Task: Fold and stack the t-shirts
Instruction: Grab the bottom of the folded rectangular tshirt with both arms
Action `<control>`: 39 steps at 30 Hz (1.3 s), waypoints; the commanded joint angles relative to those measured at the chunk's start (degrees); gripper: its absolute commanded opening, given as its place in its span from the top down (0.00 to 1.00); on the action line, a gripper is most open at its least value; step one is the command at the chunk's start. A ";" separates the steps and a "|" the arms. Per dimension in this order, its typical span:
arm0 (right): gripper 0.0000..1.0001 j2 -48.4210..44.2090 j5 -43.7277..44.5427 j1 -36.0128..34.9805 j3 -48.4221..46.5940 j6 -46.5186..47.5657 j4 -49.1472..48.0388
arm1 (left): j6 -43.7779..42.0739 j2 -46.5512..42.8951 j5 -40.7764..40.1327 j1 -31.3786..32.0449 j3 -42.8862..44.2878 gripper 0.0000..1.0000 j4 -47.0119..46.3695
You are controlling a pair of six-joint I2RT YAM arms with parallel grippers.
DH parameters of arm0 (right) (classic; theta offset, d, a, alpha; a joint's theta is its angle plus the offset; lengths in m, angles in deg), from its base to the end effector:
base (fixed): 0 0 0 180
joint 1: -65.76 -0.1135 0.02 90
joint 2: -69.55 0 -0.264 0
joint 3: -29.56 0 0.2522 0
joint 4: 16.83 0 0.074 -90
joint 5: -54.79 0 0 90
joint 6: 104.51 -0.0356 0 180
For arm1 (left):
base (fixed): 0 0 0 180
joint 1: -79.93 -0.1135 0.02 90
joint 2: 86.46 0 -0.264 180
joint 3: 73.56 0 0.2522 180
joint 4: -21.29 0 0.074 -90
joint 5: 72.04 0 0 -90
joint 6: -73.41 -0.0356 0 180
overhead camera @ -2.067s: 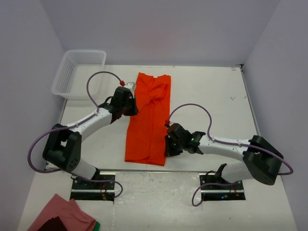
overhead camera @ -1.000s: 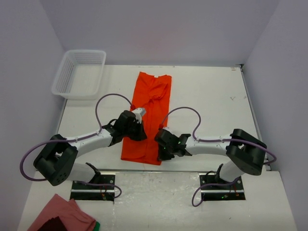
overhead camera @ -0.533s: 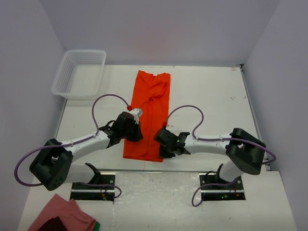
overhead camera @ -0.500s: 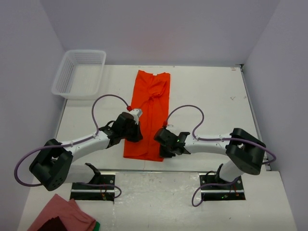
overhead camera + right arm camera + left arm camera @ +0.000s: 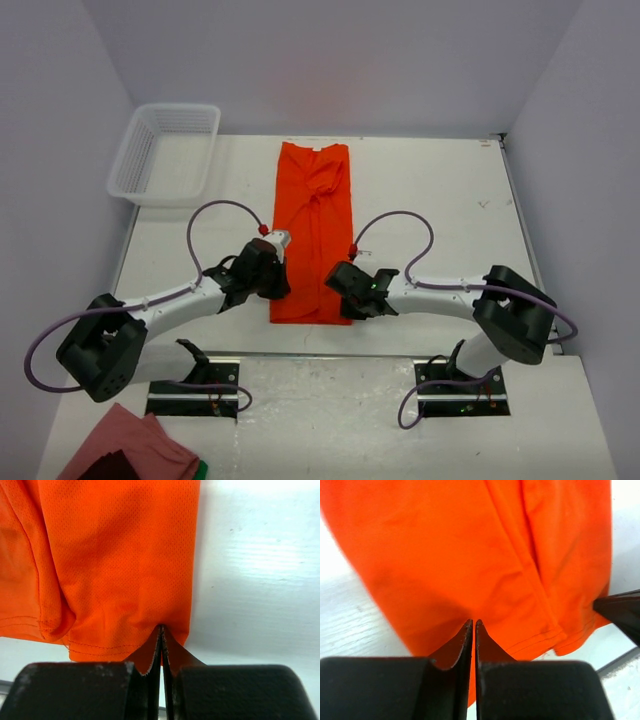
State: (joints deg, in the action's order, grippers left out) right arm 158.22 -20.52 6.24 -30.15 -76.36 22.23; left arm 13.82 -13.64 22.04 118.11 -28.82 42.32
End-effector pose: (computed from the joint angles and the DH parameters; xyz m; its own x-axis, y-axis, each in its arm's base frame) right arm 0.1473 0.2325 0.1548 -0.9145 0.1277 -0.3839 0.0442 0.9747 0.2191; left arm 0.1841 -0.1480 0.1642 -0.8431 0.0207 -0.5373 0.2625 0.8879 -0.3777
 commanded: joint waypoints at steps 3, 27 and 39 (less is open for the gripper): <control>1.00 -3.75 5.87 0.29 2.18 5.06 3.63 | 2.80 -3.91 -10.13 2.52 -1.01 0.91 3.36; 0.31 -20.37 0.68 -2.26 13.25 -0.47 -3.92 | 17.31 -16.04 -21.04 14.64 -4.97 0.57 18.57; 0.43 -19.05 -4.15 2.84 21.25 -3.62 -18.09 | 24.43 -24.81 -22.71 18.08 -9.00 0.50 17.52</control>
State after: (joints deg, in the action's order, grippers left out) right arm 138.54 -23.31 8.64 -11.31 -77.10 9.11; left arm 34.83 -35.56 1.78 135.90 -36.36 60.50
